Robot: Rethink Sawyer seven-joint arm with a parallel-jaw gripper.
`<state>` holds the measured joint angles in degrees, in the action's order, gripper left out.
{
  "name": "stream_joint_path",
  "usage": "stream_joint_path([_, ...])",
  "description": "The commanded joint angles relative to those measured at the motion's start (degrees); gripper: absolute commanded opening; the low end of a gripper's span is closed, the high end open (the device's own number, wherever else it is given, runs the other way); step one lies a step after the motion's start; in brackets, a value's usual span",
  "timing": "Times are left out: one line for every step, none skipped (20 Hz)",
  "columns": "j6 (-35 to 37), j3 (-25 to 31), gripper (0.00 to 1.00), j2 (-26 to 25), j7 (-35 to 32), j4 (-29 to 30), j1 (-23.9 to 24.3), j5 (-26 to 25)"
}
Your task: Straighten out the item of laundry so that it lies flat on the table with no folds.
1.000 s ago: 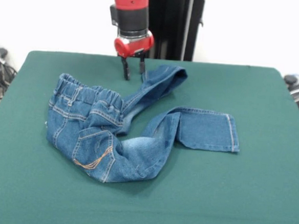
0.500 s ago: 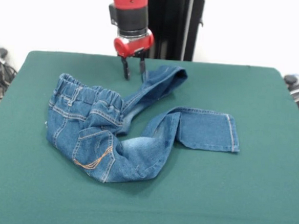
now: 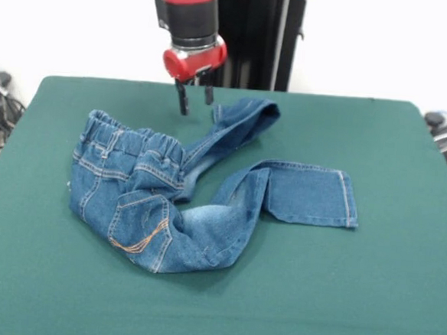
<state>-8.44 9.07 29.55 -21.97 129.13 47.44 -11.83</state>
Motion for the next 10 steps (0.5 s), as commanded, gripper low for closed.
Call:
stream_joint_path([7.80,6.41,1.00,4.40,-17.08,-7.30,-4.97,6.71])
stream_joint_path([9.02,5.95,1.00,5.34,-16.89,-7.62,-6.14,7.47])
stream_joint_path([9.90,5.55,1.00,6.31,-16.79,-7.74,-7.04,8.04])
stream_joint_path([10.57,5.27,1.00,7.09,-16.70,-7.95,-7.80,8.52])
stream_joint_path([11.25,5.16,1.00,7.43,-16.58,-8.22,-8.24,8.93])
stream_joint_path([11.84,5.06,1.00,7.57,-16.30,-8.60,-8.56,9.15])
stream_joint_path([12.14,5.17,1.00,7.38,-16.11,-8.99,-8.68,9.24])
stream_joint_path([12.43,5.28,1.00,7.20,-15.92,-9.37,-8.80,9.34])
stream_joint_path([12.22,5.55,1.00,6.72,-15.75,-9.70,-8.63,9.22])
stream_joint_path([11.74,5.94,1.00,6.09,-15.64,-9.95,-8.35,8.95])
